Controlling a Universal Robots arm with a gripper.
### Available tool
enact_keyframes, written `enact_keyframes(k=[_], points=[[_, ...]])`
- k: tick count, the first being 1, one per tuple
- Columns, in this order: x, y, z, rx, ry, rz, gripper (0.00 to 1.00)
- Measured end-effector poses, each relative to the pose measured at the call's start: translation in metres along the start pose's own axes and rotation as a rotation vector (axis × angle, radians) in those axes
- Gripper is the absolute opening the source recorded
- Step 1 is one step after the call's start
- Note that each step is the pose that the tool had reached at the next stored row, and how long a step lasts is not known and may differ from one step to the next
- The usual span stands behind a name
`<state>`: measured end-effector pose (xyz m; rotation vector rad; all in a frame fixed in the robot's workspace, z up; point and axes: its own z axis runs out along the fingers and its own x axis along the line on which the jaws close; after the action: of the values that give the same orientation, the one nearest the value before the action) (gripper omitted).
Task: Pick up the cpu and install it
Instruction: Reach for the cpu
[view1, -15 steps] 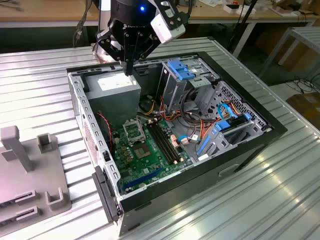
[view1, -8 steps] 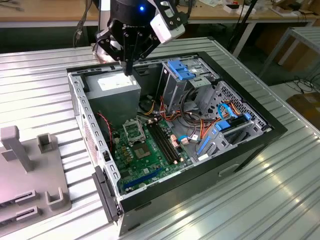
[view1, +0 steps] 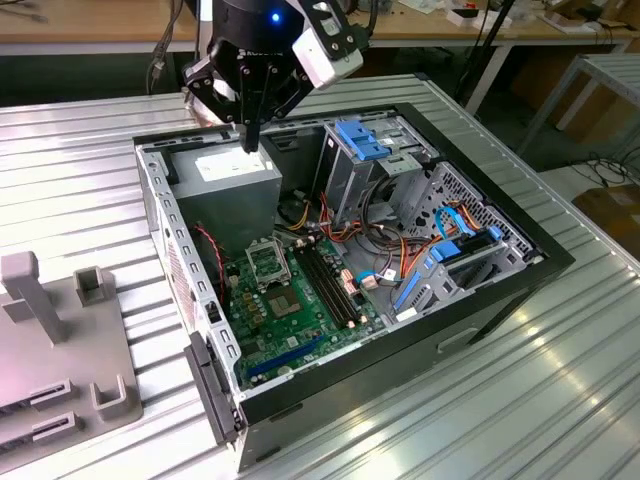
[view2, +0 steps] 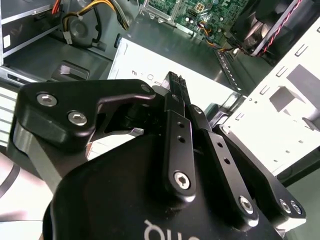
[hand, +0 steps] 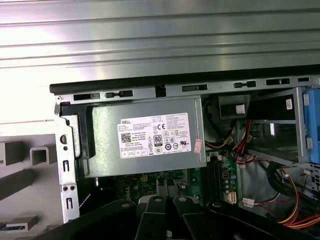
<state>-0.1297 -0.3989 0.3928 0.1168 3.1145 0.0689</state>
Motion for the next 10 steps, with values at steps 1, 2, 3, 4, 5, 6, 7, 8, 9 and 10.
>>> enact_keyframes(k=[1,2,3,4,5,6,7,8,9,10], points=[[0.0012,-0.0001,-0.0001,0.0001,0.0003,0.0,0.12],[0.0025,-0.0002,0.0,0.0001,0.0003,0.0,0.12],[0.0037,-0.0003,0.0001,0.0,0.0003,0.0,0.12],[0.0046,-0.0004,0.0001,0.0001,0.0004,0.0,0.12],[0.0057,-0.0004,0.0001,0.0,0.0007,0.0,0.12],[0.0065,-0.0005,0.0002,0.0,0.0008,0.0,0.12],[0.0088,-0.0007,0.0002,0.0001,0.0015,0.0,0.12],[0.0104,-0.0008,0.0003,0.0002,0.0019,0.0,0.12],[0.0123,-0.0009,0.0003,0.0002,0.0026,0.0,0.12],[0.0136,-0.001,0.0004,0.0002,0.0031,0.0,0.12]])
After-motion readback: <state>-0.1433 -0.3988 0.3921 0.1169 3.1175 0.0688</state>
